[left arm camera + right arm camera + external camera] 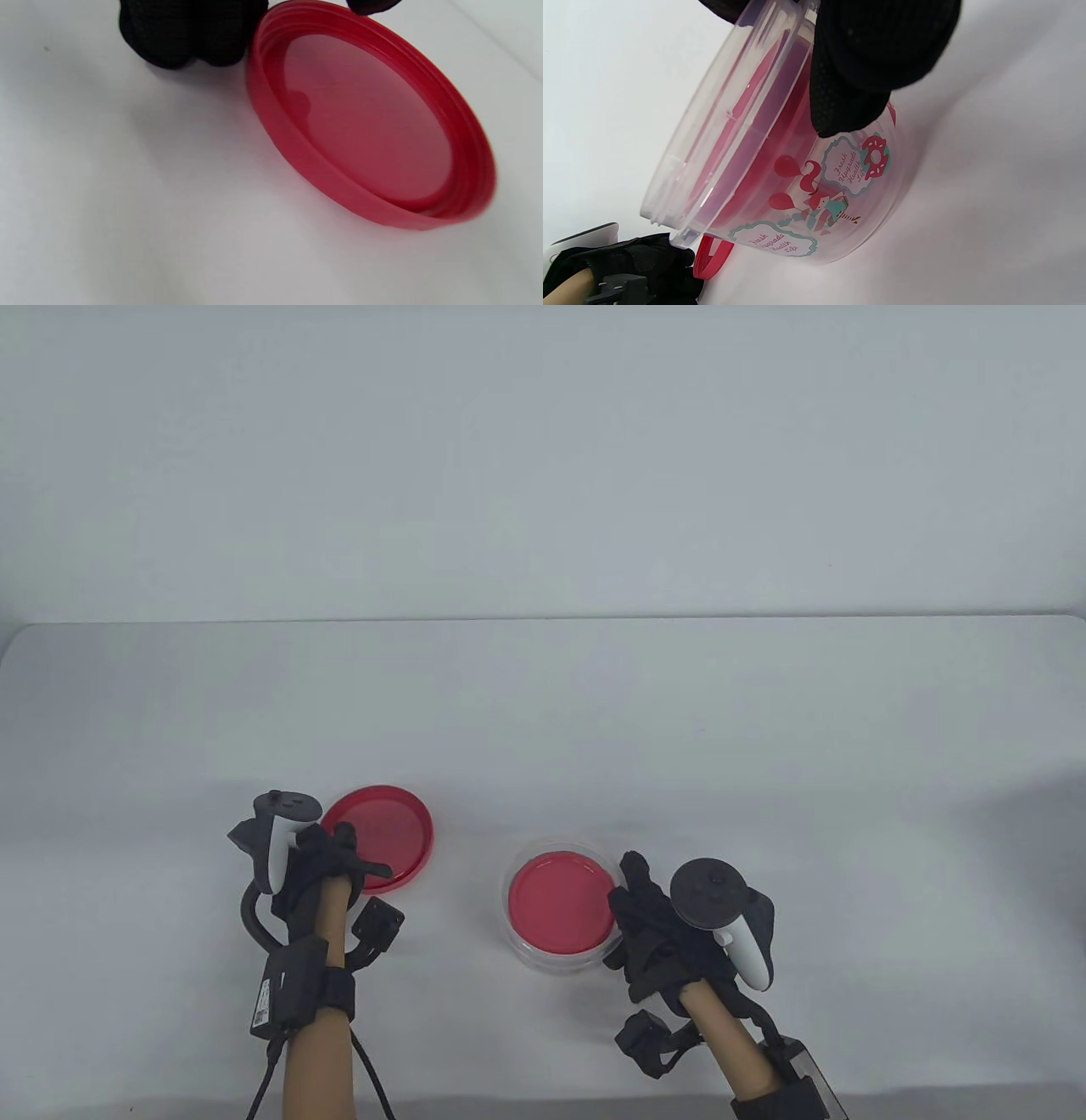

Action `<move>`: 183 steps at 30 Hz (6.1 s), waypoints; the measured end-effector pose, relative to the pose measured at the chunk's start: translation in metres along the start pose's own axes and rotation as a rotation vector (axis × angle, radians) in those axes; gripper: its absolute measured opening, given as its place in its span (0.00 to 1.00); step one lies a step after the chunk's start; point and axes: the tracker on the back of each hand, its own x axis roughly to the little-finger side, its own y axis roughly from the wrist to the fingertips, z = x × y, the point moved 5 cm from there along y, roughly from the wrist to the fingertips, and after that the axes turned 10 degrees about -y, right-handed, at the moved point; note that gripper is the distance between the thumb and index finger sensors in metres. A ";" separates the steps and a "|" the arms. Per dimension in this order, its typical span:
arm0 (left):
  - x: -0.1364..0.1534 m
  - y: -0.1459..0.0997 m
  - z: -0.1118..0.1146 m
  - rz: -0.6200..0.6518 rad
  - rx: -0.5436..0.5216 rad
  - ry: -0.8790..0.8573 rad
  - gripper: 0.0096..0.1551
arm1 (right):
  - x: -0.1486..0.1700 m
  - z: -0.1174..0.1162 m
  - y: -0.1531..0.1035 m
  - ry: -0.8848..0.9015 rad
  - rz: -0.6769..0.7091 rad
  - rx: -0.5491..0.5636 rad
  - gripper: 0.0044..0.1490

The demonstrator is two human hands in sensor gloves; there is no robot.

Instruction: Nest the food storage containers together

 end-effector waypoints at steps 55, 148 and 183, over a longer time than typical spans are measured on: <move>-0.059 -0.261 0.141 1.425 -0.089 0.755 0.33 | 0.016 -0.003 0.004 0.270 -0.020 -0.066 0.38; -0.072 -0.247 0.200 1.153 0.126 0.716 0.46 | 0.043 -0.021 0.019 0.623 -0.069 -0.197 0.24; -0.093 -0.239 0.065 1.258 -0.081 0.472 0.40 | 0.009 0.083 -0.001 0.076 0.048 0.373 0.35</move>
